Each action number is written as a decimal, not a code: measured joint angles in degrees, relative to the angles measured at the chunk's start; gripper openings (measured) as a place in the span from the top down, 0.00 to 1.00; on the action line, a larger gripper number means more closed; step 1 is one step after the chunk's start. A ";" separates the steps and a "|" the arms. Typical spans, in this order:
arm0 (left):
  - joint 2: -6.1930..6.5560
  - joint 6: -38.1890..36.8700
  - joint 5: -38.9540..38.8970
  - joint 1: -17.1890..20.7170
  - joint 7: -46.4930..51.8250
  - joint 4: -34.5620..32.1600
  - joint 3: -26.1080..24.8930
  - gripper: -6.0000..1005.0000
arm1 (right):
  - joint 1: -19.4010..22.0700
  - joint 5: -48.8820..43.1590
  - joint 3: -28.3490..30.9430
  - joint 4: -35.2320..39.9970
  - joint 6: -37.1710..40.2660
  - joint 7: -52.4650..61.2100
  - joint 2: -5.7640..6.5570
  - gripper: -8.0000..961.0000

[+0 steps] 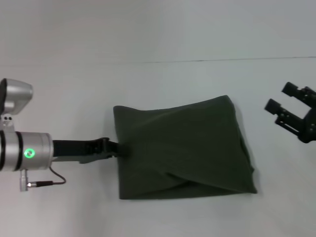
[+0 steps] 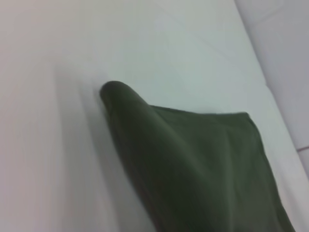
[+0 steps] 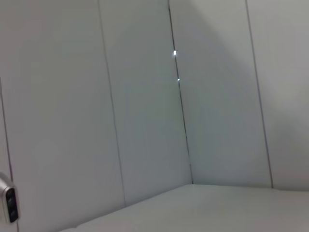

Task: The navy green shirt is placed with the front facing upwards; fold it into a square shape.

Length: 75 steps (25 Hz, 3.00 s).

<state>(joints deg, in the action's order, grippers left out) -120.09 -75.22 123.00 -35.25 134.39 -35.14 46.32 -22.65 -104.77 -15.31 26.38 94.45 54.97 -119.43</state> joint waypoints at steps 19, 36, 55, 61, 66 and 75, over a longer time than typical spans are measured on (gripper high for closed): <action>0.54 -2.42 3.20 5.34 -4.52 -4.09 -9.17 0.94 | -4.60 0.01 -2.85 -4.88 -5.81 -1.45 -0.27 0.23; 0.57 -5.38 3.03 6.42 -8.99 -4.61 -15.62 0.82 | -5.49 0.01 -3.33 -5.03 -6.83 -1.28 -0.27 0.23; 1.02 -19.12 -5.74 8.48 -44.61 -11.40 -24.17 0.20 | -4.86 -0.09 -18.37 1.57 -0.88 3.65 0.09 0.05; 2.11 -30.70 -3.08 8.31 -54.63 -11.79 -23.58 0.06 | -6.31 0.30 -29.34 1.45 0.39 3.19 -0.78 0.02; 2.61 -37.66 3.96 7.49 -56.32 -12.22 -23.54 0.07 | -8.49 0.46 -33.39 -1.96 0.38 2.12 -1.00 0.02; 2.04 -37.59 6.82 8.84 -61.77 -11.71 -23.70 0.07 | -11.45 0.54 -37.48 -5.50 -1.78 1.54 -1.31 0.02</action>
<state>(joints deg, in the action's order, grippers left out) -118.05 -112.81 129.82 -26.40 72.62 -46.85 22.61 -34.10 -104.23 -52.78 20.88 92.66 56.52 -120.74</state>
